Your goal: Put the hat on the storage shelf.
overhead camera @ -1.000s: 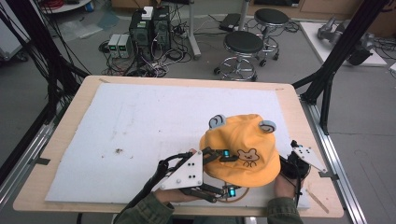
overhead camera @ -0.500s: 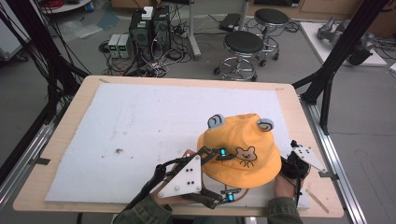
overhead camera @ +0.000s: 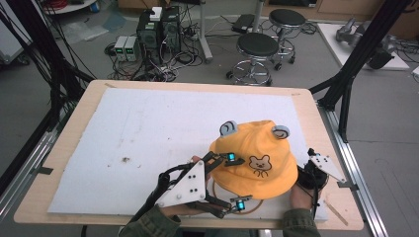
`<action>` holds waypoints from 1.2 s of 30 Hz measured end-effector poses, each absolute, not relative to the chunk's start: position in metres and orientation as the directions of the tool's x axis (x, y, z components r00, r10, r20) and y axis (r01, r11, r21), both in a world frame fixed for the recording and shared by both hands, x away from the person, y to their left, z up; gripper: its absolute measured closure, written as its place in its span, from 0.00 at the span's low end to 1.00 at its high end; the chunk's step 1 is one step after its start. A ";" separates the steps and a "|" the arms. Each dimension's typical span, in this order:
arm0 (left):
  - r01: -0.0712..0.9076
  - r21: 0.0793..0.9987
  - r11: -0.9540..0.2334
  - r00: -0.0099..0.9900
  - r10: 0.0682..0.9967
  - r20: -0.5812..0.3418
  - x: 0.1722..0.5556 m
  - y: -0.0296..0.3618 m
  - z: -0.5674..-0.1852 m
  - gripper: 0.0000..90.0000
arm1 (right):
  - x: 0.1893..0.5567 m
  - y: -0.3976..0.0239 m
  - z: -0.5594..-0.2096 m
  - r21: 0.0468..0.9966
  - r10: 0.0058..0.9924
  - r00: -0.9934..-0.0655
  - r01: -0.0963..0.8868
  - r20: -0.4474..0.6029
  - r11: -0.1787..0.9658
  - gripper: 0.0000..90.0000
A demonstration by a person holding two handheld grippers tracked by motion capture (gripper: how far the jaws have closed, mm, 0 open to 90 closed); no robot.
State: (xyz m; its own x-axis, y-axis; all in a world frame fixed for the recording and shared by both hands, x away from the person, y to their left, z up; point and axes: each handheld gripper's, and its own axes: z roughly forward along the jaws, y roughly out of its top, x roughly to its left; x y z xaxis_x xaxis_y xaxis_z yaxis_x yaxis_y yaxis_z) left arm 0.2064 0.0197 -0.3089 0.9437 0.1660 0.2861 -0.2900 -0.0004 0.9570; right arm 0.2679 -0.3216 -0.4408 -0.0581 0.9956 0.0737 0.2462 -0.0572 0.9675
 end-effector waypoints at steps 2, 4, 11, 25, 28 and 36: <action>-0.279 0.960 0.012 0.946 0.175 0.273 0.208 0.023 -0.307 0.31 | 0.268 -0.322 -0.441 0.968 0.996 -0.059 0.246 0.073 -0.057 0.13; -0.277 0.961 0.018 0.945 0.185 0.269 0.211 0.027 -0.306 0.31 | 0.268 -0.322 -0.441 0.968 0.996 -0.060 0.245 0.072 -0.055 0.13; -0.246 0.968 0.053 0.949 0.216 0.229 0.220 0.047 -0.298 0.31 | 0.268 -0.322 -0.441 0.968 0.996 -0.059 0.244 0.073 -0.057 0.13; -0.249 0.967 0.058 0.915 0.341 0.215 0.229 0.094 -0.294 0.30 | 0.268 -0.320 -0.441 0.967 0.995 -0.062 0.249 0.073 -0.055 0.13; -0.265 0.963 0.041 0.891 0.393 0.228 0.231 0.105 -0.298 0.30 | 0.268 -0.321 -0.441 0.969 0.996 -0.059 0.242 0.073 -0.056 0.13; -0.242 0.970 0.036 0.844 0.501 0.192 0.240 0.133 -0.312 0.29 | 0.268 -0.321 -0.441 0.968 0.996 -0.060 0.246 0.073 -0.056 0.13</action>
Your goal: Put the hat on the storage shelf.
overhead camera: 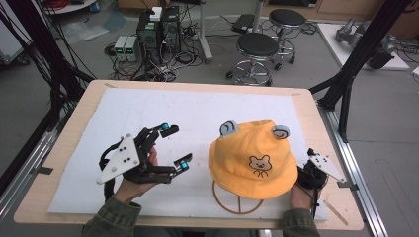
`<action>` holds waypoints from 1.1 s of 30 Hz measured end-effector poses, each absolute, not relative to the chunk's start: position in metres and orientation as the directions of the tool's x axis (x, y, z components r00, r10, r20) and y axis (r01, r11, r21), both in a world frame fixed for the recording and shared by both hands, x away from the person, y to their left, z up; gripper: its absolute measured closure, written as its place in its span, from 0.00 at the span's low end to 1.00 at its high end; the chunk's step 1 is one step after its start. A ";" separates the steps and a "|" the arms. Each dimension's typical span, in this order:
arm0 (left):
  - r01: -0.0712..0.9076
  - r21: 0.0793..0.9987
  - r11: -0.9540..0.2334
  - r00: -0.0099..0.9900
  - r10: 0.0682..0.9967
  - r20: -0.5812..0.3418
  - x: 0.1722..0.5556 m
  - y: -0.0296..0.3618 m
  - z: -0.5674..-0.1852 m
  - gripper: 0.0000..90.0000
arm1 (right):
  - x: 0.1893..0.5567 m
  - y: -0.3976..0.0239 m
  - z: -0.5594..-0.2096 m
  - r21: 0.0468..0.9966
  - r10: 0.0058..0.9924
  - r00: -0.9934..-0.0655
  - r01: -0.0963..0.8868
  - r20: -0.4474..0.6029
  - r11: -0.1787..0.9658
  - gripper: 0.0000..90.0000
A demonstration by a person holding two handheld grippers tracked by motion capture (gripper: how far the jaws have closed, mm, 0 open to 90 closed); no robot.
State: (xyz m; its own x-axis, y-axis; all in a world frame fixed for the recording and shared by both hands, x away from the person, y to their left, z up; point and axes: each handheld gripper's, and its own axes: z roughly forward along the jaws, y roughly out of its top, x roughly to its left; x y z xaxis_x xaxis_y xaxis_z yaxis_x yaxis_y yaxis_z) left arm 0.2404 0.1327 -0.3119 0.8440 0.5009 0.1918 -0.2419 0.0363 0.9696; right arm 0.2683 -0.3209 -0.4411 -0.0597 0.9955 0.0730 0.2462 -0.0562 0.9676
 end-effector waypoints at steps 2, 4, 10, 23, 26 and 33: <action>-0.240 0.970 0.026 0.821 0.539 0.189 0.241 0.138 -0.316 0.29 | 0.268 -0.321 -0.441 0.968 0.996 -0.060 0.245 0.073 -0.057 0.13; -0.243 0.970 0.011 0.789 0.583 0.191 0.242 0.144 -0.320 0.29 | 0.267 -0.321 -0.441 0.968 0.996 -0.060 0.243 0.072 -0.055 0.13; -0.226 0.974 0.012 0.726 0.669 0.160 0.245 0.163 -0.332 0.29 | 0.267 -0.320 -0.441 0.967 0.996 -0.061 0.248 0.072 -0.055 0.13; -0.169 0.986 -0.009 0.593 0.798 0.109 0.257 0.208 -0.358 0.29 | 0.267 -0.320 -0.441 0.967 0.996 -0.058 0.251 0.067 -0.051 0.13; -0.158 0.987 -0.015 0.556 0.825 0.101 0.260 0.218 -0.362 0.29 | 0.267 -0.320 -0.441 0.967 0.996 -0.060 0.249 0.070 -0.053 0.13; -0.076 0.997 0.007 0.472 0.881 0.030 0.269 0.243 -0.382 0.28 | 0.265 -0.320 -0.439 0.973 0.994 -0.076 0.221 0.080 -0.061 0.13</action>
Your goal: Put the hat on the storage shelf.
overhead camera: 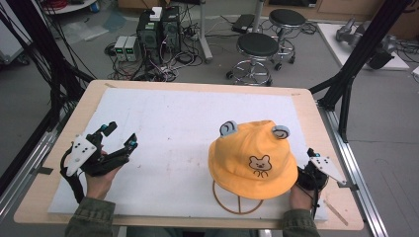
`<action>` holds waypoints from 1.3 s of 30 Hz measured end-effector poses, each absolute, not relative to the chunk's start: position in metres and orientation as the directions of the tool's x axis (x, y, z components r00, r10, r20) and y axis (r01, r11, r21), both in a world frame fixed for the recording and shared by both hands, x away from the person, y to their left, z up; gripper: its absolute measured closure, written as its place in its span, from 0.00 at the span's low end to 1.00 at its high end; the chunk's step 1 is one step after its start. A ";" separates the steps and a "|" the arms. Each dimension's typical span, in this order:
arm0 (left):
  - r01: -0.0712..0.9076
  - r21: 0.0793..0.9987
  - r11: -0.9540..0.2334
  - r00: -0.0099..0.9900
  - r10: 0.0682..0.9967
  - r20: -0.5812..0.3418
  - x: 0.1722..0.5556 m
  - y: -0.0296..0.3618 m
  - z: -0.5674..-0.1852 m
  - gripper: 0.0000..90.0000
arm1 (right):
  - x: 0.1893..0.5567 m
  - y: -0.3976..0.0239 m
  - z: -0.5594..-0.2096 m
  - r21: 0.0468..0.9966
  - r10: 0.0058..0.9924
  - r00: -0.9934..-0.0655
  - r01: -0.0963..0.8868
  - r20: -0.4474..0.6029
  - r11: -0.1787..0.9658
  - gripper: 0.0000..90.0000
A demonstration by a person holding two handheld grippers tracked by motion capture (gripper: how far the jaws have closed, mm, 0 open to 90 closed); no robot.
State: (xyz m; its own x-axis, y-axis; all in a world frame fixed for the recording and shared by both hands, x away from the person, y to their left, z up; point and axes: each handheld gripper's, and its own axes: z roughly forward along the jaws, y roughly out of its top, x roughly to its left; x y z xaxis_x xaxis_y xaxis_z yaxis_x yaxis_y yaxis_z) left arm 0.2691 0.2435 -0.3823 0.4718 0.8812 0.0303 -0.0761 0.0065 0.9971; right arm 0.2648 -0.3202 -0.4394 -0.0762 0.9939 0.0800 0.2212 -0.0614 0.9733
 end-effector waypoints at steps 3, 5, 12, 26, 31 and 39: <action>-0.045 0.999 -0.005 0.446 0.895 0.024 0.272 0.250 -0.389 0.27 | 0.264 -0.319 -0.438 0.977 0.993 -0.088 0.204 0.076 -0.057 0.13; -0.032 0.999 0.000 0.422 0.907 0.014 0.273 0.255 -0.394 0.27 | 0.264 -0.319 -0.438 0.977 0.993 -0.089 0.202 0.081 -0.061 0.13; 0.026 1.000 -0.013 0.338 0.941 0.003 0.275 0.261 -0.406 0.24 | 0.264 -0.319 -0.439 0.976 0.993 -0.090 0.208 0.078 -0.058 0.13; 0.075 0.997 -0.013 0.190 0.982 -0.002 0.276 0.286 -0.424 0.22 | 0.264 -0.320 -0.438 0.978 0.992 -0.092 0.199 0.082 -0.062 0.13; 0.123 0.992 -0.013 0.166 0.986 -0.008 0.277 0.294 -0.429 0.24 | 0.264 -0.320 -0.438 0.979 0.992 -0.095 0.193 0.082 -0.062 0.13; 0.168 0.986 -0.002 0.107 0.994 -0.016 0.275 0.301 -0.432 0.24 | 0.264 -0.319 -0.438 0.979 0.992 -0.100 0.194 0.080 -0.060 0.13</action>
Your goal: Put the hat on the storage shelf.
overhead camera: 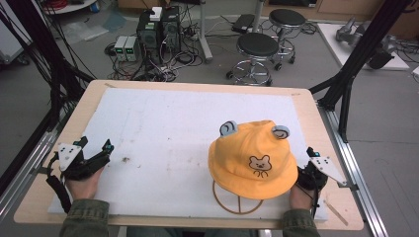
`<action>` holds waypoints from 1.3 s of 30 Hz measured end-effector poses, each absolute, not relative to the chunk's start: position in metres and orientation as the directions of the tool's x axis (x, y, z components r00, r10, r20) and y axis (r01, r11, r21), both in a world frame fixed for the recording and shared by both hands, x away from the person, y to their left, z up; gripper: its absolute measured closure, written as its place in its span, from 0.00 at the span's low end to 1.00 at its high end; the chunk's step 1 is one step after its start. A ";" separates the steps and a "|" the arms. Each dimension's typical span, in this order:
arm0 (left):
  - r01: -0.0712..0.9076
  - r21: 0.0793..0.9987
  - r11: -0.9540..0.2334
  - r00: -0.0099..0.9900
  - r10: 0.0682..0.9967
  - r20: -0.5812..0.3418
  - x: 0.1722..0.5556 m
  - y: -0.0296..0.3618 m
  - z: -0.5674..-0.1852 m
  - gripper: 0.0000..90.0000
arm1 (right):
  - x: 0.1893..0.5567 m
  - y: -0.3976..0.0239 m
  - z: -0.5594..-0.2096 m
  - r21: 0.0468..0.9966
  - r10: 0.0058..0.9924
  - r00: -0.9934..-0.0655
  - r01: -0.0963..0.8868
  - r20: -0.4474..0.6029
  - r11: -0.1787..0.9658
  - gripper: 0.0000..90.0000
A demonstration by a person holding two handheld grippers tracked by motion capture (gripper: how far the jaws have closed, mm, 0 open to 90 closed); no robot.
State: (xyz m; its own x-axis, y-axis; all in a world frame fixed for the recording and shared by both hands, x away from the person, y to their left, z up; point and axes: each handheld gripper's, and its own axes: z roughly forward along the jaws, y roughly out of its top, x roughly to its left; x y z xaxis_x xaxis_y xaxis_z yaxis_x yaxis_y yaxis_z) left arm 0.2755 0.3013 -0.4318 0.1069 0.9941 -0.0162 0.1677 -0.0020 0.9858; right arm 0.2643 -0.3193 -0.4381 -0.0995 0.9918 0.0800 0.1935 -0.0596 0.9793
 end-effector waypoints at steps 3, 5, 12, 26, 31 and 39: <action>0.178 0.984 0.011 0.098 0.995 -0.029 0.275 0.303 -0.433 0.24 | 0.265 -0.319 -0.438 0.979 0.992 -0.102 0.194 0.078 -0.057 0.13; 0.175 0.984 0.019 0.095 0.995 -0.036 0.274 0.304 -0.433 0.24 | 0.265 -0.319 -0.438 0.979 0.992 -0.103 0.193 0.078 -0.057 0.13; 0.174 0.984 0.032 0.100 0.994 -0.050 0.273 0.305 -0.433 0.24 | 0.266 -0.319 -0.439 0.979 0.992 -0.097 0.197 0.079 -0.058 0.13; 0.177 0.983 0.047 0.138 0.988 -0.072 0.274 0.300 -0.434 0.24 | 0.266 -0.319 -0.439 0.976 0.991 -0.100 0.208 0.085 -0.062 0.13; 0.181 0.982 0.048 0.138 0.988 -0.073 0.274 0.301 -0.434 0.24 | 0.267 -0.318 -0.440 0.975 0.991 -0.099 0.213 0.089 -0.066 0.13; 0.181 0.983 0.043 0.139 0.988 -0.069 0.274 0.300 -0.434 0.24 | 0.268 -0.319 -0.440 0.975 0.991 -0.098 0.214 0.087 -0.064 0.13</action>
